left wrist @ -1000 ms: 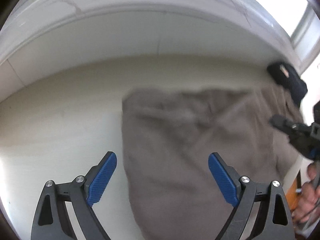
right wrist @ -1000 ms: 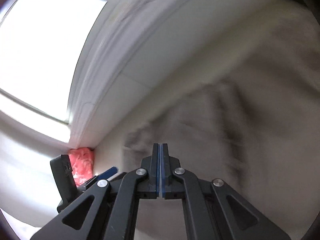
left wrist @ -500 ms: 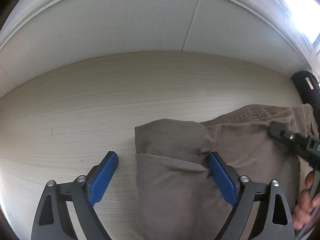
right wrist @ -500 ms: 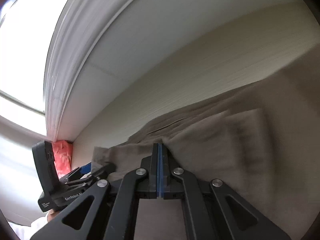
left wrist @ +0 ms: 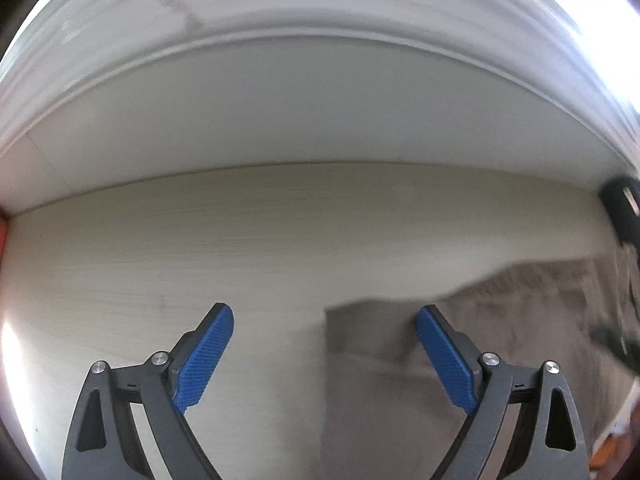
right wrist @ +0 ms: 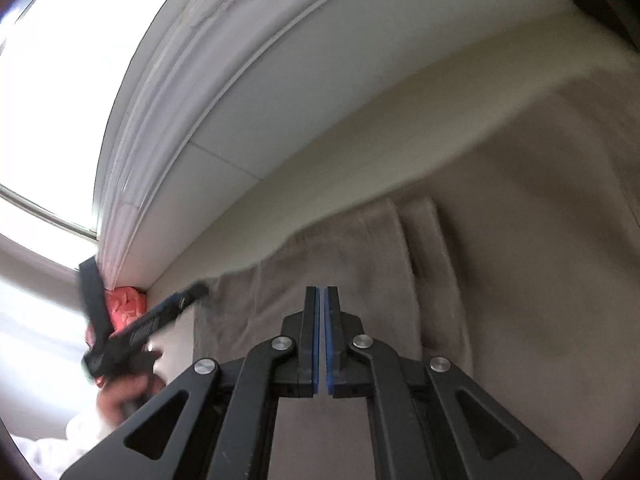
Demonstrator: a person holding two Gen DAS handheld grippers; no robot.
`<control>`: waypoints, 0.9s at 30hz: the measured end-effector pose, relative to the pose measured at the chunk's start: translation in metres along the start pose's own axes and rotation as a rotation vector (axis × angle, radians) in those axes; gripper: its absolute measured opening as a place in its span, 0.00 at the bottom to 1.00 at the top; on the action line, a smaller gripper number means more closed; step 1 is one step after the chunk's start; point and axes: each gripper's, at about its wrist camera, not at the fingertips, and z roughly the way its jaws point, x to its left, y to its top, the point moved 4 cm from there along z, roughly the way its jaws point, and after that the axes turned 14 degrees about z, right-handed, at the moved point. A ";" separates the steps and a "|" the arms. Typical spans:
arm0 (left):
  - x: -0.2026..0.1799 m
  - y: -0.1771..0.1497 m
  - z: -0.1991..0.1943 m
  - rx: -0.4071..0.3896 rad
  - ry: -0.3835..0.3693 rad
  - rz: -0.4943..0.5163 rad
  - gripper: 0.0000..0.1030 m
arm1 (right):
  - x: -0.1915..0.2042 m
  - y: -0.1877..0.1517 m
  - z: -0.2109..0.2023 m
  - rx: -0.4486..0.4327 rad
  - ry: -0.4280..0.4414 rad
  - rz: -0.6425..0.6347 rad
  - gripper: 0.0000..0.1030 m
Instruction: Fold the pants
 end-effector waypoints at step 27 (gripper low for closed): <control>-0.082 -0.004 -0.134 -0.152 0.006 -0.019 0.98 | -0.226 0.029 -0.202 -0.392 -0.102 0.588 0.57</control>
